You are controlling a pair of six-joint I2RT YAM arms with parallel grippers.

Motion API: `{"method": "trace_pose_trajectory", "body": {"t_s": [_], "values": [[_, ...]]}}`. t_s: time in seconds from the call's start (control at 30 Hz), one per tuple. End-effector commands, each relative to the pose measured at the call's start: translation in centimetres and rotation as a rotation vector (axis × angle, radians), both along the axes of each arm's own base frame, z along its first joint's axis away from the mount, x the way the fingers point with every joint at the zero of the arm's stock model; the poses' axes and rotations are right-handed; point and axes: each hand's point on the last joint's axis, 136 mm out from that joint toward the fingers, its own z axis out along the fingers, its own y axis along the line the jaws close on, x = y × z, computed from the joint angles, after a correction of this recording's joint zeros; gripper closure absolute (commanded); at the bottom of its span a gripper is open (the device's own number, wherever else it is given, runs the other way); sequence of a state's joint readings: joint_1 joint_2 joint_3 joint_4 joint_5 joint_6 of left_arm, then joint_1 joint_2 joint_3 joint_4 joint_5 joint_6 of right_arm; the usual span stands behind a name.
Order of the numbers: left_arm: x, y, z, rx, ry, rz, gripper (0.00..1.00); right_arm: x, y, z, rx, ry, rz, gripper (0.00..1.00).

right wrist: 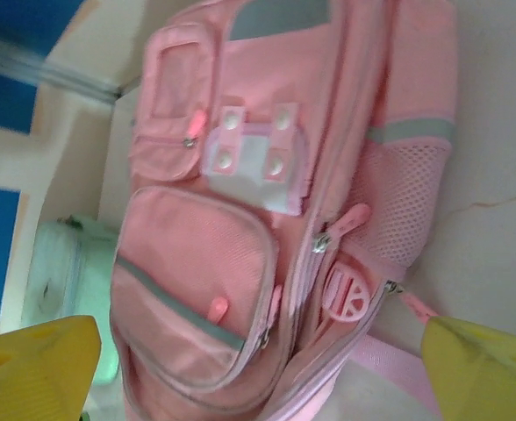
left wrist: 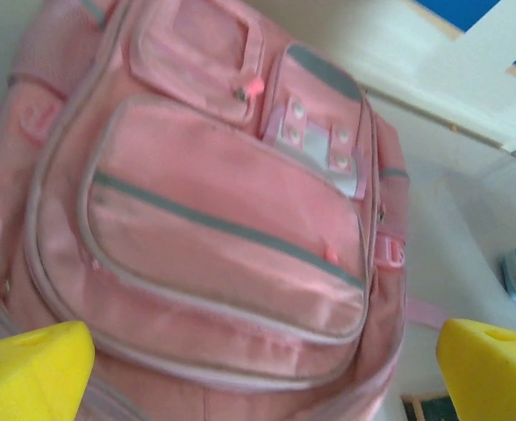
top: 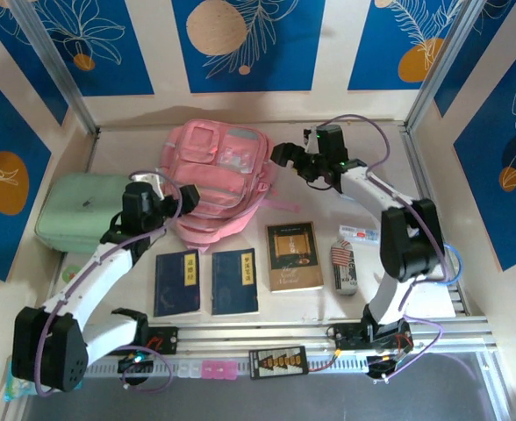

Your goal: Pack books, pencil case, and school supplies into a backpack

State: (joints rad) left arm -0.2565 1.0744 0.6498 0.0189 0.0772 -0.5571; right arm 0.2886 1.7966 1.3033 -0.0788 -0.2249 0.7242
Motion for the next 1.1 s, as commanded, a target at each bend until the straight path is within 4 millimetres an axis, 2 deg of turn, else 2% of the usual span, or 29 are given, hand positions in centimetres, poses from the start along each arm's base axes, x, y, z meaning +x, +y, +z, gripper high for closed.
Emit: {"method": "trace_pose_trajectory", "body": {"t_s": [0.0,0.1,0.3,0.47,0.6,0.77,0.93,1.07], "values": [[-1.6,-0.7,-1.8,-0.061,0.122,0.034,0.00,1.0,0.1,-3.3,-0.002,0.179,-0.068,0.09],[-1.9,-1.9,-3.6,-0.084,0.173,0.006,0.00,2.9,-0.2,-5.5,-0.073,0.235,-0.096,0.12],[-0.4,-4.0,-5.7,-0.127,0.237,-0.051,0.00,6.2,0.8,-8.9,-0.076,0.283,-0.066,0.32],[1.5,-4.3,-7.0,-0.115,0.280,-0.024,0.00,7.4,0.5,-11.4,-0.106,0.325,-0.084,0.37],[2.8,-4.4,-7.5,-0.098,0.292,-0.008,0.00,7.4,0.7,-13.1,-0.139,0.336,-0.069,0.47],[4.6,-4.6,-8.2,-0.058,0.315,-0.003,0.00,7.6,1.6,-13.6,-0.101,0.329,-0.015,0.65],[6.5,-5.0,-8.9,-0.039,0.336,-0.016,0.00,7.4,1.3,-13.3,-0.081,0.321,-0.017,0.86],[8.2,-6.1,-8.8,-0.056,0.337,-0.052,0.01,5.9,0.3,-12.1,-0.062,0.289,-0.030,0.91]]}}
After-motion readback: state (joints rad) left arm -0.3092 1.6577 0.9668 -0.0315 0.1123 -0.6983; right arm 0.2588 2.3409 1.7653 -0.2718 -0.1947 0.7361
